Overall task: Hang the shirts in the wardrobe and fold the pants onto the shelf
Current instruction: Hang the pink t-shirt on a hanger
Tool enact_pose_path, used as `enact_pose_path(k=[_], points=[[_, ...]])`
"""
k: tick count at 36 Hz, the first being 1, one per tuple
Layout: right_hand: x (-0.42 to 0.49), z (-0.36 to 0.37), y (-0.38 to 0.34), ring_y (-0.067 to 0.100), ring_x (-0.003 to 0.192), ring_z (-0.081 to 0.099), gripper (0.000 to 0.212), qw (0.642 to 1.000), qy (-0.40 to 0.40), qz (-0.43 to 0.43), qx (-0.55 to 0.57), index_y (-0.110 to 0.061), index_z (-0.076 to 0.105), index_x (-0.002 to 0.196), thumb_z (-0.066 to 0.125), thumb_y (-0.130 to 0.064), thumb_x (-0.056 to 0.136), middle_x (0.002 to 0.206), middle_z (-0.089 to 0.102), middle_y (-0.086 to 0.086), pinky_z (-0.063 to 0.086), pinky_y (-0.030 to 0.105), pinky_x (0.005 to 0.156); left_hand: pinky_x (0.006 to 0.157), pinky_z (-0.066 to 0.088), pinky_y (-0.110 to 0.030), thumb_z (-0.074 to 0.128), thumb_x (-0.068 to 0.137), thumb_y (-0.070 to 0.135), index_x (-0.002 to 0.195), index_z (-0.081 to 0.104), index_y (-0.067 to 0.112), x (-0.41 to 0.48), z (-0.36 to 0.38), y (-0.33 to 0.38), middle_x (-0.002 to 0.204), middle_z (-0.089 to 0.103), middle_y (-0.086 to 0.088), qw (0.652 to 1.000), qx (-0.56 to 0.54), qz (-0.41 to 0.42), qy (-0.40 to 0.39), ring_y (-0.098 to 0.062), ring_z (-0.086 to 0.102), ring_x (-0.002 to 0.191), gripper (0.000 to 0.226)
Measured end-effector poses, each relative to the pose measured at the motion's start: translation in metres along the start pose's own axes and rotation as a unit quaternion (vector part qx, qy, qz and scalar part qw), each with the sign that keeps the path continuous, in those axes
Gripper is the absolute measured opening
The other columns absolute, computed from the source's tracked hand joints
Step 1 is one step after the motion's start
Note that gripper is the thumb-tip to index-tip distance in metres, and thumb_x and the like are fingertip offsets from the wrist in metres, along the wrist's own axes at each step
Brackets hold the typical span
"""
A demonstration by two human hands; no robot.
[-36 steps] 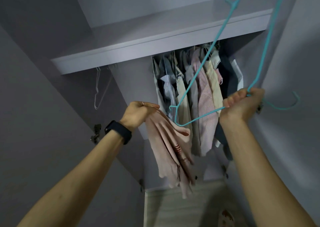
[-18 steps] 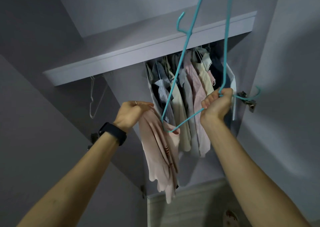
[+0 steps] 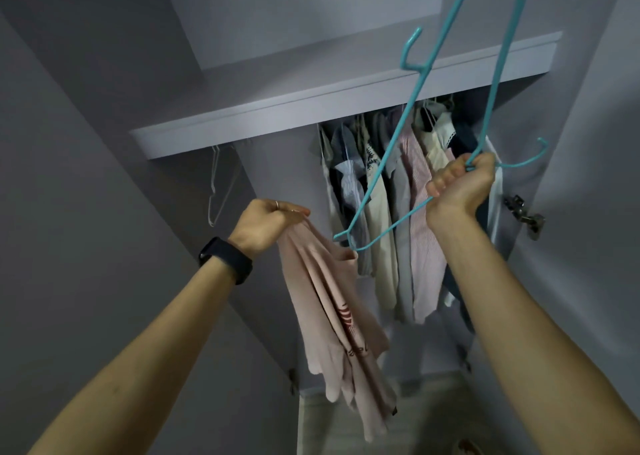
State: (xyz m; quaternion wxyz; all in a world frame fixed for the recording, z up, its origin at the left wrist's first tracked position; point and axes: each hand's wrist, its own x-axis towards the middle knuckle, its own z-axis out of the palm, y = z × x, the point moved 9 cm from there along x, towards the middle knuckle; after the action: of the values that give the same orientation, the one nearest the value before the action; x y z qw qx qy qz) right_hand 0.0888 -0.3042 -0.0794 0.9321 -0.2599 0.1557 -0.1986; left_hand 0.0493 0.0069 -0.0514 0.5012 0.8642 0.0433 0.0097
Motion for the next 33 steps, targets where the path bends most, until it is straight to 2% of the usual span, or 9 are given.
enact_pose_path(k=[13,20,24,30,33], points=[[0.005,-0.002,0.017,0.012,0.047,0.012,0.030,1.000,-0.004,0.019,0.001,-0.025,0.034,0.061,0.038,-0.021,0.090,0.053,0.022,-0.008,0.009,0.024,0.042,0.092,0.049,-0.021,0.069,0.089,0.011,0.093,0.081,0.022,0.007,0.017,0.020,0.098,0.077,0.011,0.999,0.014,0.036,-0.030,-0.001,0.068,0.099,0.017],[0.013,0.010,0.002,0.012,0.047,0.011,0.031,1.000,0.004,0.007,0.017,-0.025,0.032,0.062,0.039,-0.024,0.092,0.055,0.021,-0.007,0.010,0.023,0.041,0.071,0.044,-0.007,0.067,0.089,0.007,0.091,0.081,0.021,0.008,0.006,0.021,0.093,0.077,0.014,0.999,0.015,0.039,-0.030,0.010,0.067,0.087,0.020],[0.014,0.014,0.002,0.013,0.048,0.012,0.030,1.000,0.013,0.007,0.007,-0.023,0.034,0.064,0.040,-0.024,0.093,0.055,0.022,-0.007,0.009,0.024,0.043,0.081,0.047,-0.014,0.068,0.089,0.006,0.090,0.081,0.024,0.006,0.008,0.019,0.093,0.077,0.013,0.999,0.012,0.037,-0.028,0.006,0.068,0.091,0.022],[0.004,0.006,0.032,0.009,0.041,0.017,0.032,0.999,0.023,0.026,-0.028,-0.023,0.036,0.063,0.041,-0.023,0.095,0.048,0.027,-0.009,0.012,0.022,0.039,0.079,0.047,-0.011,0.066,0.090,0.005,0.089,0.080,0.024,0.003,0.009,0.029,0.089,0.077,0.015,0.999,0.002,0.045,-0.025,0.006,0.068,0.084,0.023],[0.004,-0.006,0.047,0.008,0.039,0.019,0.033,0.997,0.022,0.016,-0.073,-0.022,0.035,0.063,0.040,-0.020,0.096,0.047,0.028,-0.009,0.015,0.021,0.038,0.091,0.052,-0.019,0.065,0.091,0.004,0.094,0.080,0.019,0.000,0.006,0.036,0.093,0.078,0.011,0.998,-0.019,0.044,-0.030,0.001,0.070,0.091,0.021]])
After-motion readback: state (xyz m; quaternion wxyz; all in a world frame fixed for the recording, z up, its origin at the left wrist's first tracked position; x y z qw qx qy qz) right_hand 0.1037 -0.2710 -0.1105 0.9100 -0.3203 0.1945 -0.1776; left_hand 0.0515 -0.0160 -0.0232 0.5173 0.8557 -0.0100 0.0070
